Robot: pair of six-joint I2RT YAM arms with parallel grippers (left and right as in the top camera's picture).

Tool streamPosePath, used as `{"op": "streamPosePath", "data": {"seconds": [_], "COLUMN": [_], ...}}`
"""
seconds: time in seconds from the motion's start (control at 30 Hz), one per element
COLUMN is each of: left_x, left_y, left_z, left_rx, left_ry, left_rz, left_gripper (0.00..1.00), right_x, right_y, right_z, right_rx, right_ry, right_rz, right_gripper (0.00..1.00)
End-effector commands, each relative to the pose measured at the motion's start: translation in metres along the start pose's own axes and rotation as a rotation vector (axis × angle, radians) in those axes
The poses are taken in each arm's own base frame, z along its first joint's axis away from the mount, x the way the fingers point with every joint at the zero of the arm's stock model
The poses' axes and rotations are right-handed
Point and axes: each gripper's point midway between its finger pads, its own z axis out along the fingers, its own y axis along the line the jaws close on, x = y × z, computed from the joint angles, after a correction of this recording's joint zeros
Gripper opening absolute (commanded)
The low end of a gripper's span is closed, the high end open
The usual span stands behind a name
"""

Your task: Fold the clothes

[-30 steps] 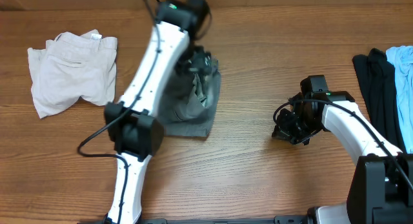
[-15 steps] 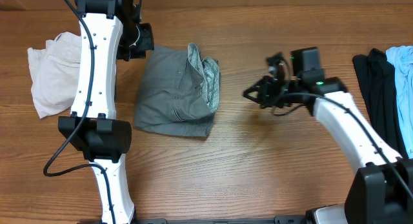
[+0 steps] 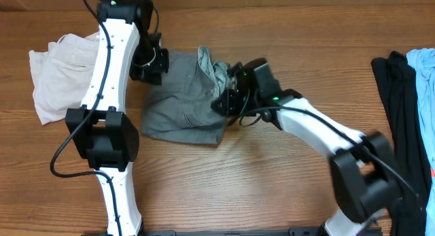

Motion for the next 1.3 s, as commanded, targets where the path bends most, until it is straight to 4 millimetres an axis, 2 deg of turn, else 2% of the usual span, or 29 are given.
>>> {"op": "streamPosePath", "data": {"seconds": [0.0, 0.07, 0.1, 0.2, 0.3, 0.4, 0.47, 0.53, 0.63, 0.8, 0.9, 1.0, 1.07, 1.1, 1.17, 1.27], "left_x": [0.008, 0.012, 0.013, 0.018, 0.021, 0.024, 0.031, 0.039, 0.054, 0.064, 0.062, 0.058, 0.058, 0.058, 0.059, 0.061], "left_y": [0.0, 0.002, 0.004, 0.002, -0.004, -0.006, -0.005, -0.005, -0.01, -0.018, -0.024, -0.026, -0.026, -0.024, -0.021, -0.011], "left_z": [0.022, 0.036, 0.042, 0.064, 0.083, 0.098, 0.11, 0.121, 0.136, 0.145, 0.146, 0.148, 0.148, 0.147, 0.147, 0.147], "left_rx": [0.013, 0.011, 0.009, 0.038, 0.088, 0.107, 0.1, 0.096, 0.111, 0.104, 0.101, 0.103, 0.103, 0.097, 0.083, 0.042], "left_ry": [0.058, 0.084, 0.095, 0.123, 0.139, 0.15, 0.168, 0.192, 0.238, 0.261, 0.247, 0.232, 0.23, 0.232, 0.237, 0.242], "left_rz": [0.016, 0.012, 0.01, 0.004, -0.001, -0.001, 0.001, 0.0, 0.002, 0.026, 0.038, 0.032, 0.032, 0.031, 0.028, 0.024], "left_gripper": [0.11, 0.11, 0.11, 0.11, 0.11, 0.11, 0.1, 0.08, 0.04, 0.04, 0.04, 0.04, 0.04, 0.04, 0.04, 0.04], "right_x": [0.005, 0.018, 0.02, 0.017, 0.004, -0.019, -0.041, -0.053, -0.068, -0.084, -0.086, -0.079, -0.074, -0.074, -0.079, -0.093], "right_y": [-0.037, -0.068, -0.074, -0.072, -0.051, -0.015, 0.017, 0.032, 0.04, 0.037, 0.03, 0.015, -0.003, -0.02, -0.047, -0.088], "right_z": [0.009, -0.001, -0.005, -0.014, -0.031, -0.049, -0.058, -0.059, -0.051, -0.022, 0.002, 0.027, 0.042, 0.046, 0.04, 0.018], "right_rx": [0.119, 0.248, 0.275, 0.271, 0.246, 0.164, 0.068, 0.018, -0.015, -0.057, -0.085, -0.078, -0.039, 0.013, 0.103, 0.194], "right_ry": [0.018, 0.035, 0.04, 0.047, 0.02, -0.05, -0.124, -0.171, -0.229, -0.27, -0.269, -0.238, -0.221, -0.228, -0.258, -0.305], "right_rz": [0.177, 0.352, 0.369, 0.301, 0.201, 0.097, 0.016, -0.031, -0.083, -0.088, -0.059, -0.007, 0.024, 0.058, 0.122, 0.218], "right_gripper": [0.04, 0.04, 0.04, 0.04, 0.04, 0.04, 0.04, 0.04, 0.04, 0.04, 0.04, 0.04, 0.04, 0.04, 0.04, 0.04]}}
